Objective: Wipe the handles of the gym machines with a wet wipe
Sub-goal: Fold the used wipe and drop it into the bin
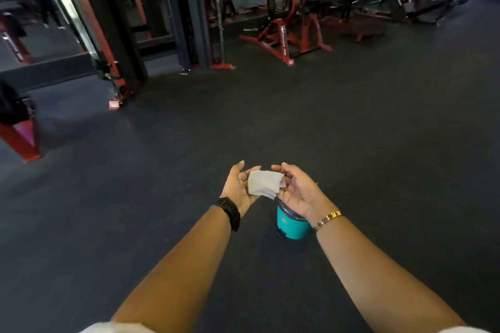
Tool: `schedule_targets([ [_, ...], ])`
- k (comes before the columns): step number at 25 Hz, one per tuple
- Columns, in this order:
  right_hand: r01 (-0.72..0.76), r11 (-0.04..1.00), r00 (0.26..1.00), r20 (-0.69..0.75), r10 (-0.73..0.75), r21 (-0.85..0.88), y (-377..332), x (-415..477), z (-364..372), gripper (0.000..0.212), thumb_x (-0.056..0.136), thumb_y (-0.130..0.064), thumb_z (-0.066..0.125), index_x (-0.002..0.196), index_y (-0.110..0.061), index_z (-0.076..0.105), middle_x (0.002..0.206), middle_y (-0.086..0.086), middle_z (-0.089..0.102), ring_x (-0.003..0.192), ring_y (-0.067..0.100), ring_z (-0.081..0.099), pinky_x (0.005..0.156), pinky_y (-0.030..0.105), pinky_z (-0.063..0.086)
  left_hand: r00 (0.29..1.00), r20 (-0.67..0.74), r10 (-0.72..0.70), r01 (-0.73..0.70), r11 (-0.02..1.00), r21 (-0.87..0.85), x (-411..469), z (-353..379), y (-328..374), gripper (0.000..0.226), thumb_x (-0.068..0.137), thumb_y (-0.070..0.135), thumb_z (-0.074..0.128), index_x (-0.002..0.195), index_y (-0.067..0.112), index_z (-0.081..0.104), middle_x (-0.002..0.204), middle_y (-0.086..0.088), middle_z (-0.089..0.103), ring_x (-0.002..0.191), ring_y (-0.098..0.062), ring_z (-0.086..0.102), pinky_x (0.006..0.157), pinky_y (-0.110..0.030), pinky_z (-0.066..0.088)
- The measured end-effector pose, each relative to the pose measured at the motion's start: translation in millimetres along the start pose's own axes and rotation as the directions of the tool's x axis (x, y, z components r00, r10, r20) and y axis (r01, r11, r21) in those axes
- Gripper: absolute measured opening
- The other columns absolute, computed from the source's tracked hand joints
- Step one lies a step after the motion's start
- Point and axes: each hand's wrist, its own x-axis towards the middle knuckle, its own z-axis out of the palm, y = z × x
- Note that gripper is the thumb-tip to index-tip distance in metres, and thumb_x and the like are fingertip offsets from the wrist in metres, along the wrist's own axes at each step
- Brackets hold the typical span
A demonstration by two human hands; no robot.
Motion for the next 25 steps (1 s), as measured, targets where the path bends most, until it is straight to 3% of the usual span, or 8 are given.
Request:
schedule_targets([
  [8, 0.026, 0.999, 0.991, -0.128, -0.022, 0.026, -77, 106, 6, 0.027, 0.095, -0.025, 0.056, 0.114, -0.007, 0.063, 0.113, 0.017, 0.066, 0.103, 0.03, 0.066, 0.089, 0.042, 0.054, 0.996, 0.061, -0.062, 0.056, 0.995, 0.086, 131, 37, 62, 0.054, 0.096, 0.055, 0.036, 0.116, 0.011, 0.061, 0.12, -0.015, 0.062, 0.108, -0.028, 0.062, 0.1, -0.042, 0.048],
  [15, 0.115, 0.985, 0.969, -0.231, -0.083, 0.127, -122, 208, 38, 0.028, 0.094, -0.03, 0.055, 0.108, -0.006, 0.06, 0.109, 0.017, 0.065, 0.099, 0.03, 0.063, 0.087, 0.044, 0.051, 0.964, 0.177, -0.196, 0.151, 0.96, 0.237, 248, 44, 130, 0.055, 0.094, 0.053, 0.04, 0.119, 0.007, 0.059, 0.104, -0.012, 0.066, 0.088, -0.023, 0.064, 0.076, -0.033, 0.052],
  [20, 0.175, 0.974, 0.942, -0.311, -0.123, 0.143, -144, 247, 50, 0.038, 0.095, -0.035, 0.053, 0.119, -0.006, 0.056, 0.117, 0.016, 0.063, 0.108, 0.03, 0.061, 0.09, 0.044, 0.052, 0.93, 0.239, -0.281, 0.203, 0.931, 0.303, 304, 56, 166, 0.058, 0.094, 0.055, 0.041, 0.123, 0.008, 0.058, 0.122, -0.017, 0.063, 0.105, -0.028, 0.063, 0.082, -0.037, 0.055],
  [25, 0.202, 0.97, 0.914, -0.381, -0.138, 0.133, -149, 258, 38, 0.037, 0.097, -0.037, 0.049, 0.122, -0.009, 0.054, 0.12, 0.014, 0.061, 0.109, 0.031, 0.06, 0.09, 0.044, 0.051, 0.893, 0.26, -0.368, 0.26, 0.892, 0.371, 333, 68, 166, 0.057, 0.094, 0.055, 0.04, 0.12, 0.008, 0.06, 0.125, -0.018, 0.061, 0.116, -0.031, 0.059, 0.09, -0.038, 0.053],
])
